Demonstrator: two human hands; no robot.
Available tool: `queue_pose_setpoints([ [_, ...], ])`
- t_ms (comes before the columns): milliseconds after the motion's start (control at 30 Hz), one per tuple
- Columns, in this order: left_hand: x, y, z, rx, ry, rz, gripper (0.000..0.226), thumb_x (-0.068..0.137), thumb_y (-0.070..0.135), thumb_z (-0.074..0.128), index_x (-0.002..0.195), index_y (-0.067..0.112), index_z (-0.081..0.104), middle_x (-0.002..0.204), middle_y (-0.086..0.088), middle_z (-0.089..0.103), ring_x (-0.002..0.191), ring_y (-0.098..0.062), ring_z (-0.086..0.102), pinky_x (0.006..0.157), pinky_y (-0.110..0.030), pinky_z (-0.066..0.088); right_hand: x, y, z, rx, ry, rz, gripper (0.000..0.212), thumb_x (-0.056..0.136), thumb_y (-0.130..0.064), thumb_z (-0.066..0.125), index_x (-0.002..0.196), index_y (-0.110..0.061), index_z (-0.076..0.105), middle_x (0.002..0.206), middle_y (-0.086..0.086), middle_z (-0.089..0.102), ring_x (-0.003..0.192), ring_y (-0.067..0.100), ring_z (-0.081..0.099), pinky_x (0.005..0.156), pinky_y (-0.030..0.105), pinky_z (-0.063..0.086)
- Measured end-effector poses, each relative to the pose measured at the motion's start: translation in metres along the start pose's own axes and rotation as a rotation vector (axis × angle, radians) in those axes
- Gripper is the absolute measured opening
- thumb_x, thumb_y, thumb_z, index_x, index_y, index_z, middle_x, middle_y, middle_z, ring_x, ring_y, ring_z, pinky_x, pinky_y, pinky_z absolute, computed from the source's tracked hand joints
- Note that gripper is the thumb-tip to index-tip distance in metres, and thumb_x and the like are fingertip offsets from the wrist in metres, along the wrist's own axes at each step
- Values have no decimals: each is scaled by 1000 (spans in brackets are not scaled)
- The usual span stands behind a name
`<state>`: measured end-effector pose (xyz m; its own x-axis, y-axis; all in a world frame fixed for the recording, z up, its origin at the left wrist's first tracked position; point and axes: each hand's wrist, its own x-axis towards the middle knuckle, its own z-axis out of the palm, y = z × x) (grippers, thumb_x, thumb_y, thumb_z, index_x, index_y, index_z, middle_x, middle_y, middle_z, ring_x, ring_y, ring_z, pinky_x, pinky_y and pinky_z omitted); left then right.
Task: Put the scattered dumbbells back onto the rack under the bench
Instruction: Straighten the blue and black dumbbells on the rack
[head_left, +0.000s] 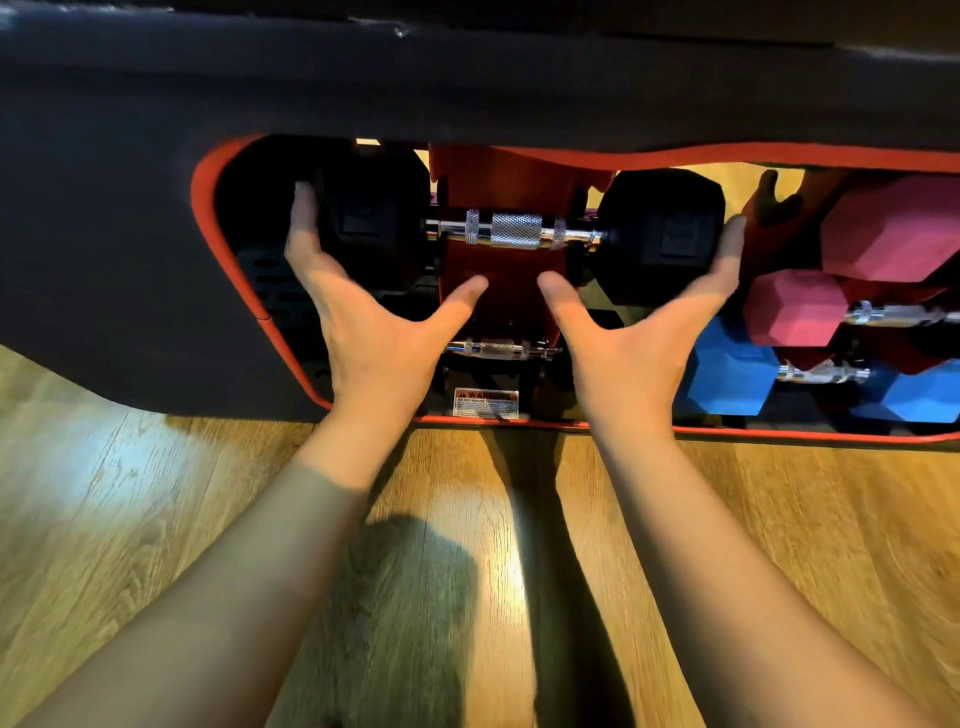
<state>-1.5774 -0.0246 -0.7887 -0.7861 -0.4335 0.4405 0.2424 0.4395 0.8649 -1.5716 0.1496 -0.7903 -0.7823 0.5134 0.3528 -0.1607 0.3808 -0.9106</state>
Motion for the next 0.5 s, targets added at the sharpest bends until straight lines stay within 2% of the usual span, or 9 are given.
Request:
queue_pose_setpoints([
  [67, 6, 2, 1, 15, -10, -4, 118, 65, 35, 90, 150, 3, 14, 152, -1, 19, 147, -12, 17, 120, -16, 11, 5, -4, 2, -38, 0, -18, 122, 69, -44, 87, 156, -5, 11, 153, -3, 18, 151, 16, 16, 124, 27, 13],
  [133, 8, 1, 1, 41, -12, -10, 113, 68, 30, 87, 151, 5, 15, 148, 4, 17, 143, -6, 17, 116, -10, 10, 8, -4, 4, -71, 3, -17, 118, 70, -44, 86, 155, -5, 14, 159, 6, 19, 151, 20, 19, 125, 33, 19],
  [233, 7, 0, 1, 39, -9, -2, 105, 71, 22, 84, 149, 3, 18, 146, 2, 20, 141, -7, 21, 114, -8, 12, 11, -1, 5, -77, 9, -6, 114, 70, -45, 85, 153, -8, 15, 160, 10, 22, 149, 23, 24, 120, 40, 31],
  [400, 8, 3, 1, 24, -6, -10, 103, 72, 23, 84, 149, 5, 18, 149, -2, 23, 143, -12, 26, 117, -14, 17, 14, 4, 9, -12, 16, -26, 104, 67, -46, 85, 146, -34, 18, 156, 8, 25, 147, 25, 30, 109, 45, 45],
  [500, 7, 4, 1, 39, -6, -8, 103, 72, 23, 84, 149, 5, 19, 149, -4, 25, 143, -13, 27, 116, -13, 18, 16, 5, 9, 1, 10, -29, 101, 67, -45, 85, 142, -40, 18, 156, 8, 25, 146, 25, 31, 107, 46, 47],
])
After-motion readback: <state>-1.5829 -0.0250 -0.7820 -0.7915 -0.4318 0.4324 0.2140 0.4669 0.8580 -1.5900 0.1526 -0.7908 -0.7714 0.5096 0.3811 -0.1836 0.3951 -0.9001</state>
